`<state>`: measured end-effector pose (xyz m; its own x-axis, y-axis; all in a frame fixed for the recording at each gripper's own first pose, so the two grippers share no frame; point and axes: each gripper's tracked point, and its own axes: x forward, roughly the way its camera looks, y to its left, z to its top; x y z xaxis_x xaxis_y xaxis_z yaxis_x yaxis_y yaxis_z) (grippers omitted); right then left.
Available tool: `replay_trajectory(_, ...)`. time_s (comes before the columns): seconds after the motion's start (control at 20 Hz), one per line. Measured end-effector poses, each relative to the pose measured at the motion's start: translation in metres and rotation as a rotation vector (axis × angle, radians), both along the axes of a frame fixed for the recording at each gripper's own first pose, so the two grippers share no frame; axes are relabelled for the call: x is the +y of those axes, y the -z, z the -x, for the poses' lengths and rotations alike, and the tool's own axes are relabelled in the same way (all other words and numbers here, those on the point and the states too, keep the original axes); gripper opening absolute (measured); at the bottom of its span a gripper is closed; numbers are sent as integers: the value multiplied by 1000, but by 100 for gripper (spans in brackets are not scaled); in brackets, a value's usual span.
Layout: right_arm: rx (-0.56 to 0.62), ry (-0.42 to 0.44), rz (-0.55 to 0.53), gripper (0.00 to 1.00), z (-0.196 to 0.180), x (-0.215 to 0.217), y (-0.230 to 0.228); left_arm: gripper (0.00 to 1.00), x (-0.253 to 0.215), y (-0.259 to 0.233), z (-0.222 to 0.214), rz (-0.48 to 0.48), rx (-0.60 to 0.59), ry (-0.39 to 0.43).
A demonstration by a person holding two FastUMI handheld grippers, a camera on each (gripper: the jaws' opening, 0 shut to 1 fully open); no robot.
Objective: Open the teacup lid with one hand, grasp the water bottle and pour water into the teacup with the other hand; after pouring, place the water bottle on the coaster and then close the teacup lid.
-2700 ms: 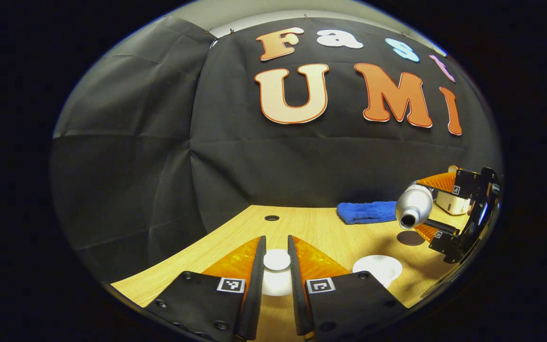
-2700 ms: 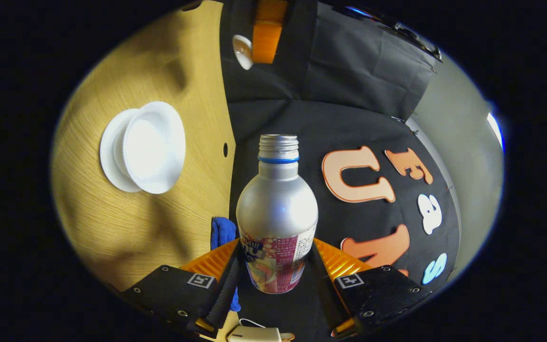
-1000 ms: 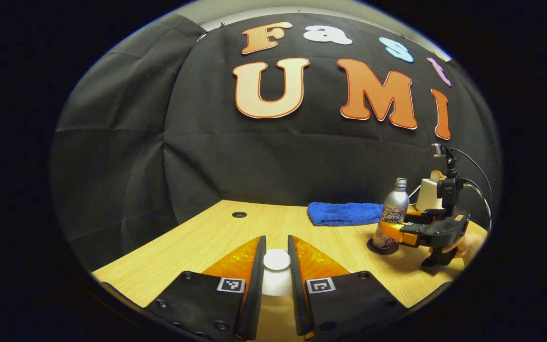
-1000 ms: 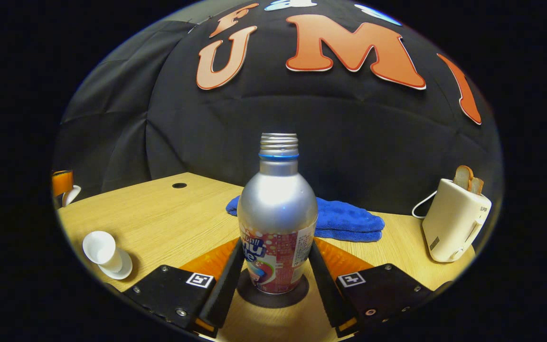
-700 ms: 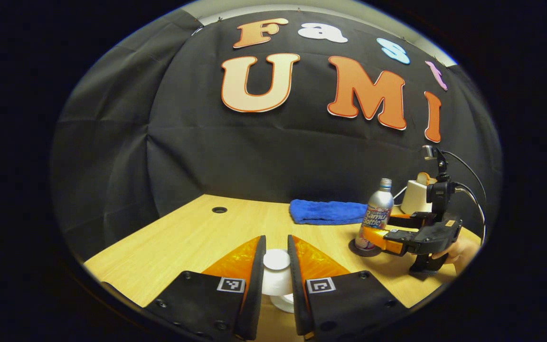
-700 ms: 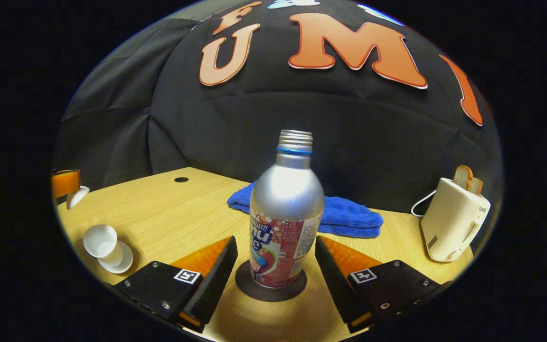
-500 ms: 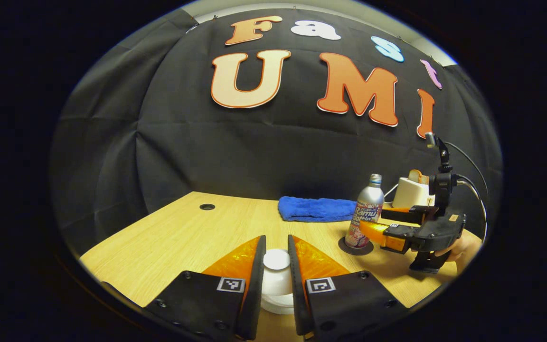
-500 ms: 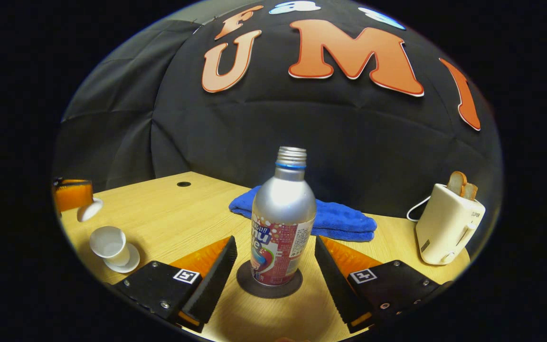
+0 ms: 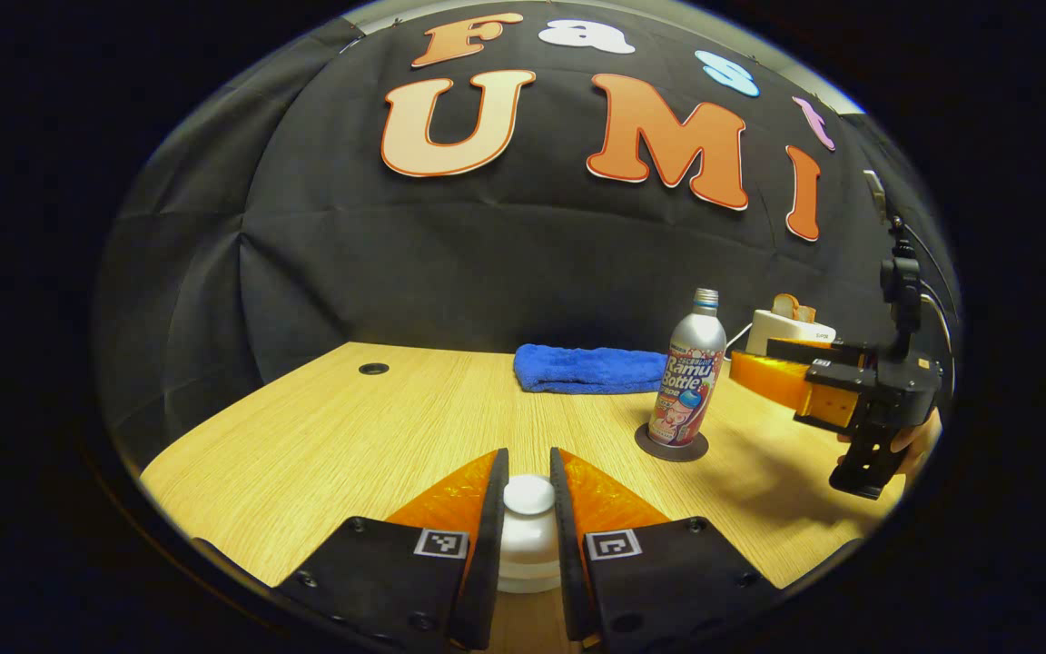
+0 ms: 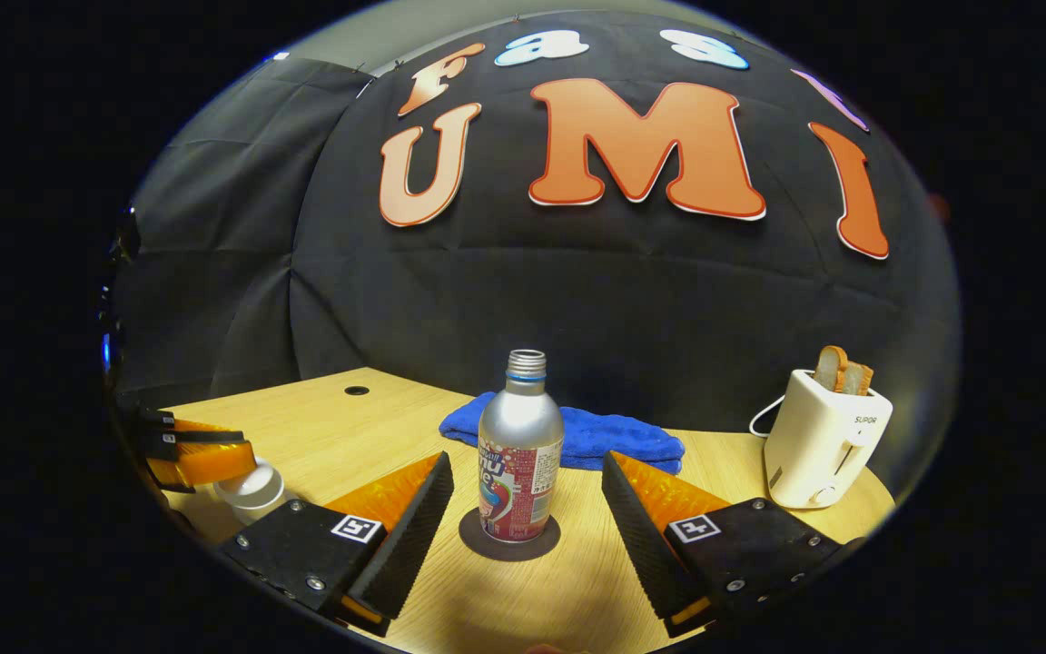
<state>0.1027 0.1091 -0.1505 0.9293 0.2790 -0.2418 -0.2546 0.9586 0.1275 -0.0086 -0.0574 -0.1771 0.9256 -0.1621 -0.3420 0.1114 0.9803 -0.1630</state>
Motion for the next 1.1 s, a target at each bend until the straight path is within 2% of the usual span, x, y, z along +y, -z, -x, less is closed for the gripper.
replay_trajectory(0.2, -17, 16, -9, 99, 10, -10, -6, 31, -2, 11, 3, -23, 24, 1)
replay_trajectory(0.25, -17, 19, -12, 99, 12, -12, -7, 36, -2, 8, 0, -28, 10, -1)
replay_trajectory(0.4, -18, 29, -26, 99, 17, -17, -8, 34, 0, 9, 3, -46, 12, 0)
replay_trajectory(0.55, -30, 39, -38, 99, 22, -24, -13, 36, 0, 5, 0, -49, -3, -4)
replay_trajectory(0.7, -54, 53, -38, 99, 26, -30, -24, 54, 1, -13, -4, -62, -57, -13)
replay_trajectory(0.75, -65, 60, -37, 99, 28, -33, -27, 64, -1, -22, -6, -68, -79, -14)
replay_trajectory(0.8, -78, 62, -35, 99, 30, -35, -33, 70, -1, -30, -8, -82, -96, -15)
replay_trajectory(0.9, -96, 71, -29, 99, 33, -38, -39, 75, -5, -47, -12, -86, -125, -14)
replay_trajectory(0.95, -108, 75, -25, 99, 35, -39, -44, 82, -10, -60, -14, -72, -151, -18)
replay_trajectory(1.0, -122, 78, -20, 99, 36, -40, -50, 79, -14, -73, -16, -56, -177, -18)
replay_trajectory(1.05, -140, 82, -14, 99, 38, -41, -56, 87, -15, -85, -18, -41, -203, -25)
replay_trajectory(1.1, -155, 89, -7, 99, 40, -44, -62, 90, -16, -97, -21, -28, -228, -29)
